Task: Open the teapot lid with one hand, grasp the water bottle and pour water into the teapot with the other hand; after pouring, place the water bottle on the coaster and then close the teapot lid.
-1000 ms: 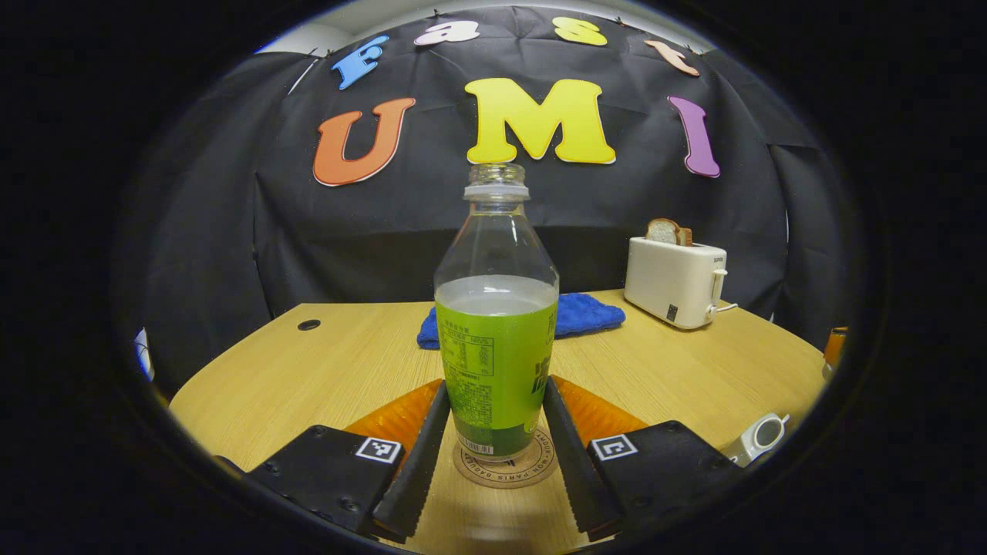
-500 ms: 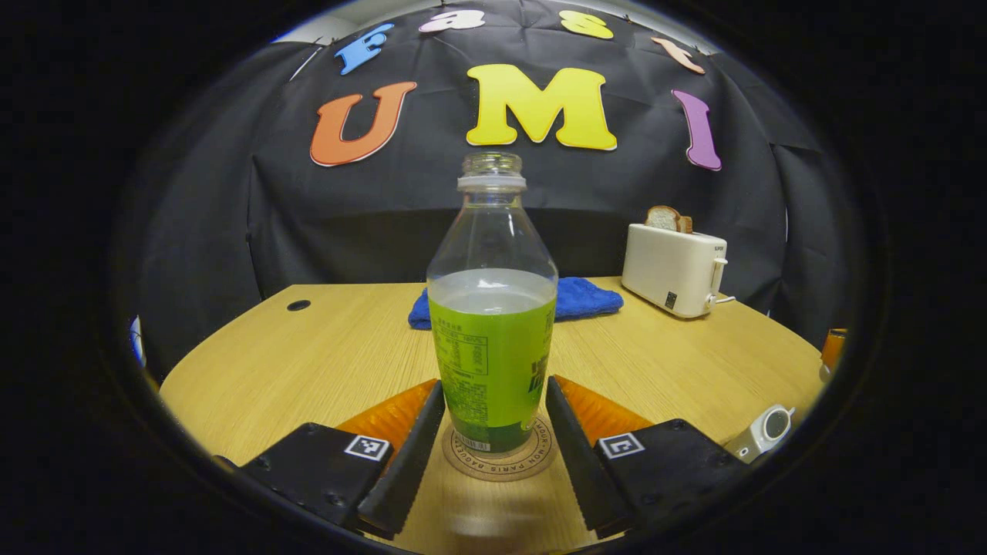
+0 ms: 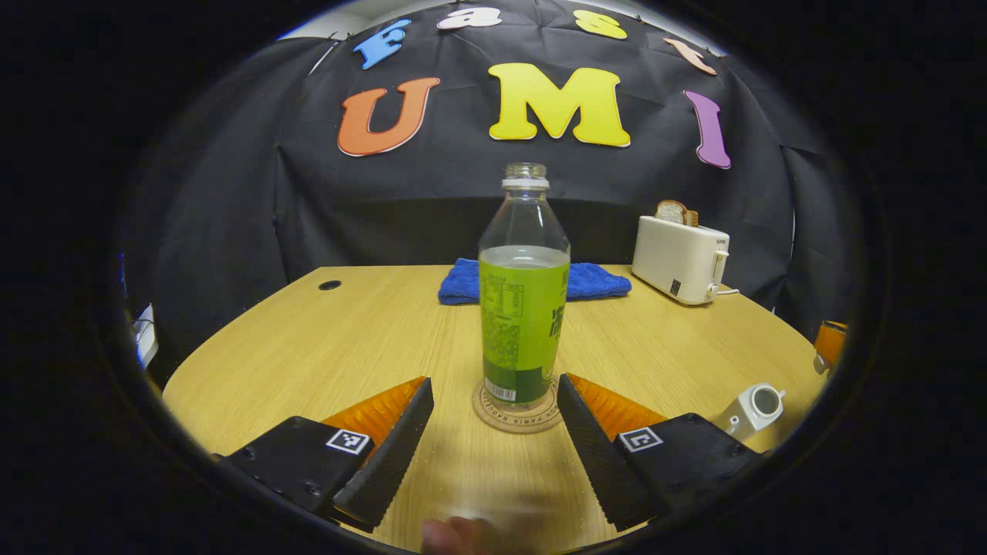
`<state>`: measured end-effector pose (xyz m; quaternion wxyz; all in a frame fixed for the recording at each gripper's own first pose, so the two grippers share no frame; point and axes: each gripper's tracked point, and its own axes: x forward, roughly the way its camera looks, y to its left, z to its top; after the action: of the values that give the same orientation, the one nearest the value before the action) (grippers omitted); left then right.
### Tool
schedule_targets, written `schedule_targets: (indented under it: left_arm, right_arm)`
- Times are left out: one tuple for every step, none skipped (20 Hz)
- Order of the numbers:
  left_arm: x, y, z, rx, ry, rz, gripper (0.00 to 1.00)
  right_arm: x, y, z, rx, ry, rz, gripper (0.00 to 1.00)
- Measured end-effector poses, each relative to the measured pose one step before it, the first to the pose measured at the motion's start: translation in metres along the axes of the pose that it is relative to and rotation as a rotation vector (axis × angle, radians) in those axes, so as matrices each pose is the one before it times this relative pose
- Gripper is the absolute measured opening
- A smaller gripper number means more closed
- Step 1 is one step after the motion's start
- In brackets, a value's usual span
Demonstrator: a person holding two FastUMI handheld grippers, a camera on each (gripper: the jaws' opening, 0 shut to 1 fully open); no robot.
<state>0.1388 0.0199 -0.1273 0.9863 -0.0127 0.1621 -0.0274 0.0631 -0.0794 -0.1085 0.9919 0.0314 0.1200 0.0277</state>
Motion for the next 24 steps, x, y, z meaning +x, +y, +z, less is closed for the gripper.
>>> schedule_targets:
  left_arm:
    - [-0.017,0.00339,0.00214,-0.00492,-0.02081,0.00972,1.0]
    - [-0.01682,0.00625,0.00536,-0.00563,-0.02832,0.01424,1.0]
    - [-0.01519,0.00738,0.00523,-0.00782,-0.031,0.01689,1.0]
    - [-0.01472,0.00508,0.00372,-0.01014,-0.02199,0.00938,1.0]
    - [-0.01249,0.00436,0.00387,-0.00695,-0.02362,0.01003,1.0]
    - [-0.01014,0.00504,0.0047,0.00135,-0.02448,0.01243,1.0]
    - [-0.00892,0.00795,0.00444,0.01047,-0.0254,0.02267,1.0]
    - [-0.00716,0.00682,0.00545,0.01246,-0.02397,0.02509,1.0]
    - [-0.00664,0.00632,0.00251,0.00952,-0.01432,0.0213,1.0]
    - [-0.00517,0.00431,0.00107,0.00357,-0.01069,0.01401,1.0]
    - [-0.00572,0.00226,0.00138,0.00248,-0.00634,0.00692,1.0]
    - [-0.00417,0.00144,0.00113,0.0034,-0.00784,0.00569,1.0]
    - [-0.00254,0.00252,0.00103,0.00665,-0.00611,0.01092,1.0]
    - [-0.00203,0.00327,0.00108,0.00845,-0.00437,0.01059,1.0]
    - [-0.00219,0.00329,0.00223,0.0081,-0.00785,0.01022,1.0]
    - [-0.00166,0.00257,0.00179,0.00517,-0.00394,0.00768,1.0]
    - [-0.00095,0.00133,0.00123,0.00435,-0.00443,0.00597,1.0]
    - [-0.0008,-0.00009,0.0002,0.00259,-0.00154,0.00266,1.0]
    - [-0.00089,-0.00099,0.00056,0.00131,-0.00046,-0.00075,1.0]
    - [-0.00092,0.00012,0.00115,0.00129,-0.00003,-0.00161,1.0]
    - [-0.00038,0.00014,0.00081,0.00271,-0.00189,-0.00028,1.0]
    - [0.00009,0.00092,0.00011,0.00092,-0.00089,0.0036,1.0]
    - [-0.00027,0.00008,-0.00048,-0.00241,0.0021,0.00048,1.0]
    - [-0.00009,-0.00076,-0.00147,-0.00535,0.00442,-0.00082,1.0]
  right_arm:
    - [0.00046,0.00456,-0.0006,-0.00547,-0.00141,0.01069,0.0]
    - [0.00178,0.00471,-0.00014,-0.00415,-0.00224,0.00924,0.0]
    - [0.00222,0.00579,0.00025,-0.00016,0.00069,0.01266,0.0]
    - [0.00348,0.00856,-0.00006,0.00015,0.00035,0.01993,0.0]
    - [0.00374,0.00829,0.00247,-0.00086,-0.0034,0.02035,0.0]
    - [0.00405,0.00956,0.00235,-0.00585,-0.00607,0.01901,0.0]
    - [0.00456,0.00913,0.00198,-0.01069,-0.00647,0.01883,0.0]
    - [0.00511,0.00872,0.00126,-0.01271,-0.0031,0.01908,0.0]
    - [0.00491,0.00769,0.00153,-0.00941,-0.00752,0.01703,0.0]
    - [0.00533,0.0062,0.00095,-0.00967,-0.00394,0.01392,0.0]
    - [0.00456,0.00581,0.00068,-0.00392,-0.00719,0.01442,0.0]
    - [0.00436,0.00413,-0.00267,-0.00276,0.00249,0.00754,0.0]
    - [0.00505,0.00186,-0.00258,-0.00514,0.00171,0.00528,0.0]
    - [0.00422,0.00163,-0.0037,-0.00607,0.00851,0.00386,0.0]
    - [0.00291,-0.00022,-0.00255,-0.00128,0.00468,0.00214,0.0]
    - [0.00234,-0.00043,-0.00233,0.00249,0.00269,0.00339,0.0]
    - [0.00121,0.00034,-0.00152,0.00311,-0.00014,0.00276,0.0]
    - [0.0006,0.00009,-0.00133,-0.00014,-0.00237,-0.00098,0.0]
    - [0.00099,-0.0013,-0.00118,-0.0015,0.00153,-0.00189,0.0]
    - [0.00037,0.00005,-0.00216,0.001,0.00056,-0.00181,0.0]
    - [0.00024,0.00066,-0.00129,0.00202,-0.00098,0.00161,0.0]
    - [0.00029,-0.00036,-0.0029,-0.00278,0.00362,-0.00135,0.0]
    - [-0.00002,-0.00007,-0.00206,-0.00519,0.00202,-0.00173,0.0]
    - [-0.00107,0.00044,0.00046,-0.0033,-0.00859,0.00013,0.0]
